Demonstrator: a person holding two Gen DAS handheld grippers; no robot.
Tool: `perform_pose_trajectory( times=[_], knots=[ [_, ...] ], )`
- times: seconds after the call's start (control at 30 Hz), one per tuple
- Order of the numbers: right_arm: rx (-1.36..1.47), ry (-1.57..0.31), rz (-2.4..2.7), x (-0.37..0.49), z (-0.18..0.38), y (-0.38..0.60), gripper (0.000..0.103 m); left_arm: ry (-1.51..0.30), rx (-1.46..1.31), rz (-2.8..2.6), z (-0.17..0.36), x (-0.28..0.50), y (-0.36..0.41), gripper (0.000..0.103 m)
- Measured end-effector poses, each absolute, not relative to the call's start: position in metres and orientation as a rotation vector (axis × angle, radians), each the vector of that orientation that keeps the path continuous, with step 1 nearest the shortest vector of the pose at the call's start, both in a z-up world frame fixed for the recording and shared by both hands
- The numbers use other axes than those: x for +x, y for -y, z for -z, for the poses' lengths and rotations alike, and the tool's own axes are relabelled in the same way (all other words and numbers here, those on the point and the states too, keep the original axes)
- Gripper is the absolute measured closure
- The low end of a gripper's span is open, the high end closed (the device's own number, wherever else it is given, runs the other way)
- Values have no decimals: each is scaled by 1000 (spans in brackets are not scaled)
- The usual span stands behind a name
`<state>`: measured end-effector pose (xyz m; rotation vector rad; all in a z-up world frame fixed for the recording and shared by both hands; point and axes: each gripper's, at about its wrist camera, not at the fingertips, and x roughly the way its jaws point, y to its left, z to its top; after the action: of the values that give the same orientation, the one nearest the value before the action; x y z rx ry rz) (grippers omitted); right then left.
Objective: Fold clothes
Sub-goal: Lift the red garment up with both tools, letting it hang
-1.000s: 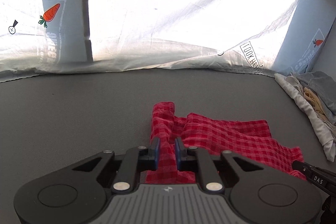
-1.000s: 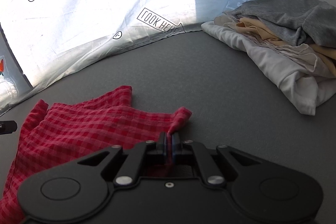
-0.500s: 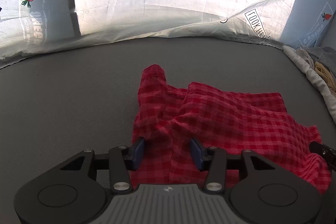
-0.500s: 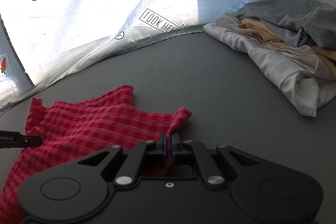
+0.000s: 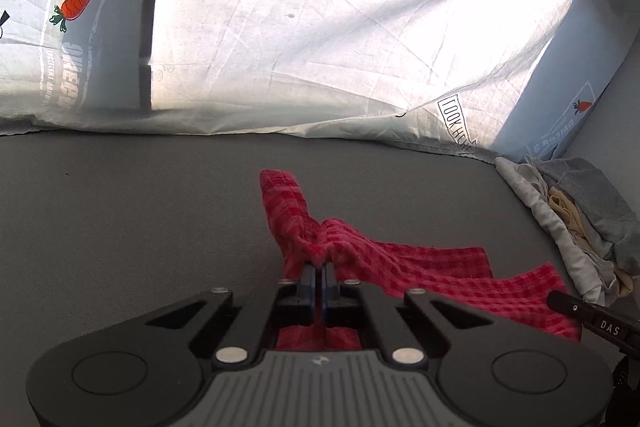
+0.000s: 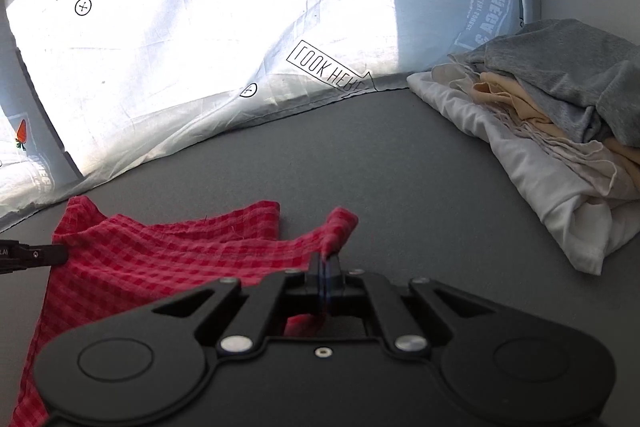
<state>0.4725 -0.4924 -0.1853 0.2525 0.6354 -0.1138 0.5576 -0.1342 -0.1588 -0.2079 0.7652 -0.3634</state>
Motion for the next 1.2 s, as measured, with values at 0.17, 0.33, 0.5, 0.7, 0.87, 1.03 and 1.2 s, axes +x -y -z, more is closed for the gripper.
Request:
perform_pose_trajectory(
  times=[0.17, 0.33, 0.5, 0.7, 0.87, 1.03, 1.2],
  knots=[
    [254, -502, 4, 487, 149, 477, 102, -707, -429, 286, 175, 552, 83, 99],
    [88, -682, 9, 530, 187, 454, 93, -802, -400, 125, 203, 558, 67, 88],
    [119, -775, 76, 521, 211, 449, 77, -831, -445, 122, 206, 537, 53, 60],
    [335, -785, 78, 463, 209, 458, 70, -908, -496, 188, 208, 492, 50, 51],
    [478, -817, 42, 418, 216, 459, 67, -976, -477, 220, 216, 443, 63, 51],
    [702, -847, -31, 385, 224, 466, 66, -1032, -553, 247, 219, 404, 66, 51],
    [1037, -835, -80, 345, 247, 480, 64, -1054, -586, 263, 222, 370, 65, 51]
  ],
)
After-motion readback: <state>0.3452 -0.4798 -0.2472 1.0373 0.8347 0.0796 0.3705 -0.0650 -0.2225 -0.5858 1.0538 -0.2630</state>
